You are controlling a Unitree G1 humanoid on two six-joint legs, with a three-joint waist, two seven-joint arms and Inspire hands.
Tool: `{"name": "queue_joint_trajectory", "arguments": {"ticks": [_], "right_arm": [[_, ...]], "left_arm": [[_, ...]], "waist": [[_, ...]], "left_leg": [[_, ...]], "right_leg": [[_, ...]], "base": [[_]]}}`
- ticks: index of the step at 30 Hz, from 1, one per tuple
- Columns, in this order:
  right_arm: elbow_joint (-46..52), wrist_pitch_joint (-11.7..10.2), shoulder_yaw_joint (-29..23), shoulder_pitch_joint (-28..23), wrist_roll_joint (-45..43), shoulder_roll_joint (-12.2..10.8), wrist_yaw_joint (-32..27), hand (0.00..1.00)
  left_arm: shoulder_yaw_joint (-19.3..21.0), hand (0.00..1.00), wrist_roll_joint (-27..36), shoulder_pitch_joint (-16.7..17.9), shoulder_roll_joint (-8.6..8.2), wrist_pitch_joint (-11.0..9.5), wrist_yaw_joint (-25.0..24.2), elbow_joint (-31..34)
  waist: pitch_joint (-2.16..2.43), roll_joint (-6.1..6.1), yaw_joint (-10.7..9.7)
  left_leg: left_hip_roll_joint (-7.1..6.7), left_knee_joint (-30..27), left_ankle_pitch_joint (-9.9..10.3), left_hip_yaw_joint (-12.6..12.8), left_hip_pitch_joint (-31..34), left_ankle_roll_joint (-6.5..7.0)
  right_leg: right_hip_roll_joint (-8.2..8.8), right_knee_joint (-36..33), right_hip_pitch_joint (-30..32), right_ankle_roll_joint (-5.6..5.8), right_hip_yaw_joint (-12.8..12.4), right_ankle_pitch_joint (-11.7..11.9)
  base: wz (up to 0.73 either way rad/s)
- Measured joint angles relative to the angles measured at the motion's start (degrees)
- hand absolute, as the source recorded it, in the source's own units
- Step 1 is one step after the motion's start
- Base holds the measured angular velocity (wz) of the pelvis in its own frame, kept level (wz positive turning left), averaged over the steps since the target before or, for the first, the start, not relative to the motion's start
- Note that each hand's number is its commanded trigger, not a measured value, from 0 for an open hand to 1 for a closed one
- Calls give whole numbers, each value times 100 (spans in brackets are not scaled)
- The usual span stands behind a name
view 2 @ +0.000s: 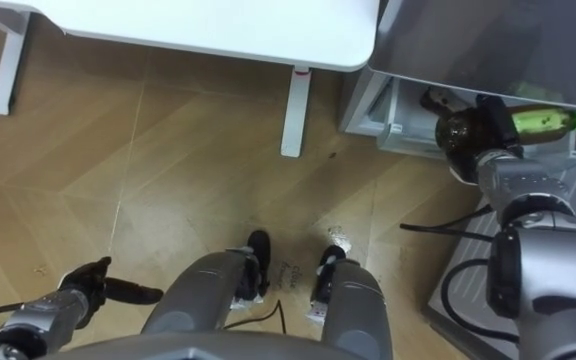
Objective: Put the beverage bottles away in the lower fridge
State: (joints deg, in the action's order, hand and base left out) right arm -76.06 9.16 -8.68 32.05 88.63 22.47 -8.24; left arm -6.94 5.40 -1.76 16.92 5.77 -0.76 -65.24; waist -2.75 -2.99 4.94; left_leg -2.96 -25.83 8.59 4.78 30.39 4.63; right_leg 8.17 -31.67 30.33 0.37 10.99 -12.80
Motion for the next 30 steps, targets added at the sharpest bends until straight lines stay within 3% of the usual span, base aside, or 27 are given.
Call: {"name": "queue_joint_trajectory", "arguments": {"ticks": [30], "right_arm": [[1,-64,10,-3,5,6,94,0]], "left_arm": [[-5,0,2,20,0,6,5,5]], "waist": [[26,0,0]], "left_leg": [[21,-62,1,-9,-13,-2]], "right_leg": [[-17,-7,-28,-18,9,15]], "base": [[0]]}}
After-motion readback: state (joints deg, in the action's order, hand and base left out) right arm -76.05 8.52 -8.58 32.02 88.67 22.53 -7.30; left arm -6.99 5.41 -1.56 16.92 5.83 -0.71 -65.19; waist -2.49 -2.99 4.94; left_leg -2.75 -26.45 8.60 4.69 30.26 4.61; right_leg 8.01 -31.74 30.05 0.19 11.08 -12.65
